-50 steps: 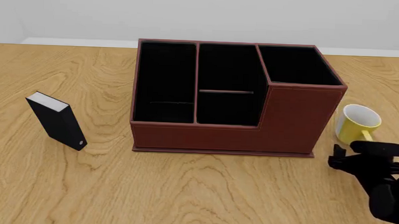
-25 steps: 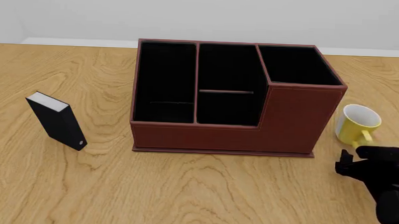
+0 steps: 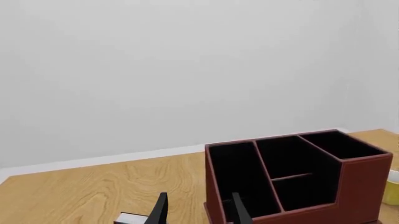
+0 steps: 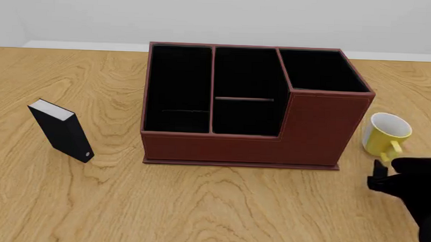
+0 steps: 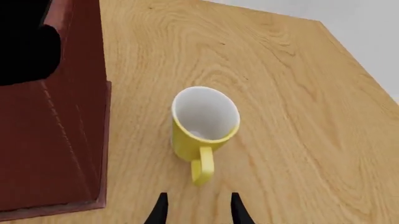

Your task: Pick up the yellow and white mug and place it to the right of the caddy.

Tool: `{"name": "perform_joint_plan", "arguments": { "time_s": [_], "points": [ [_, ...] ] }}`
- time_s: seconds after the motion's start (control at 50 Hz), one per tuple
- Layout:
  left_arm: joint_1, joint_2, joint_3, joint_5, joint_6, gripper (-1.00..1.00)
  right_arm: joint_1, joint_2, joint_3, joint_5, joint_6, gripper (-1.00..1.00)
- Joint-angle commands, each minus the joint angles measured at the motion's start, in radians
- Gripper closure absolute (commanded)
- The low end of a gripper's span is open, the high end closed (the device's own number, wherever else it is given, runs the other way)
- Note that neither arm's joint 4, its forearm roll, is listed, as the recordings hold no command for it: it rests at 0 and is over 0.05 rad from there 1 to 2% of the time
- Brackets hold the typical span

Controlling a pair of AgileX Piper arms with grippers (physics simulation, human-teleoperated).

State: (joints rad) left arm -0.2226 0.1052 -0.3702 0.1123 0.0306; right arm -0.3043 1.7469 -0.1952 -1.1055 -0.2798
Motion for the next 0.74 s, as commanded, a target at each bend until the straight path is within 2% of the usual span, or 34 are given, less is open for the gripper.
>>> {"name": "perform_joint_plan", "arguments": {
  "time_s": [0.02,0.18,0.32,0.34,0.4,0.42,0.48,0.5,0.52,0.58,0.64,0.68,0.72,0.74],
  "points": [
    [-0.003,-0.01,0.008,0.0,-0.008,-1.0,0.02,-0.202,0.055,0.111,-0.017,-1.0],
    [-0.001,-0.03,0.013,0.013,-0.015,-1.0,-0.001,-0.326,0.065,0.206,-0.047,-1.0],
    [-0.001,-0.034,0.016,0.013,-0.019,-1.0,-0.007,-0.484,0.045,0.353,-0.047,-1.0],
    [-0.001,-0.034,0.016,0.013,-0.019,-1.0,-0.005,-0.537,0.048,0.381,-0.064,-1.0],
    [0.002,-0.037,0.017,0.011,-0.023,-1.0,-0.002,-0.63,0.034,0.464,-0.062,-1.0],
    [0.002,-0.037,0.017,0.011,-0.023,-1.0,-0.002,-0.631,0.034,0.466,-0.062,-1.0],
    [0.0,-0.036,0.026,0.003,-0.026,-1.0,0.013,-0.752,0.013,0.577,-0.05,-1.0],
    [0.0,-0.036,0.026,0.003,-0.026,-1.0,0.013,-0.756,0.013,0.581,-0.05,-1.0],
    [0.001,-0.036,0.026,0.003,-0.026,-1.0,0.017,-0.792,0.01,0.609,-0.063,-1.0],
    [0.002,-0.035,0.024,0.001,-0.028,-1.0,0.038,-0.88,-0.006,0.696,-0.052,-1.0],
    [0.002,-0.035,0.025,0.002,-0.028,-1.0,0.086,-0.976,-0.04,0.834,0.006,-1.0],
    [0.003,-0.037,0.026,0.003,-0.028,-1.0,0.092,-1.037,-0.034,0.858,-0.039,-1.0],
    [0.003,-0.035,0.027,0.001,-0.027,-1.0,0.122,-1.105,-0.058,0.939,-0.024,-1.0],
    [0.003,-0.035,0.027,0.001,-0.027,-1.0,0.122,-1.107,-0.058,0.941,-0.024,-1.0]
  ]
}}
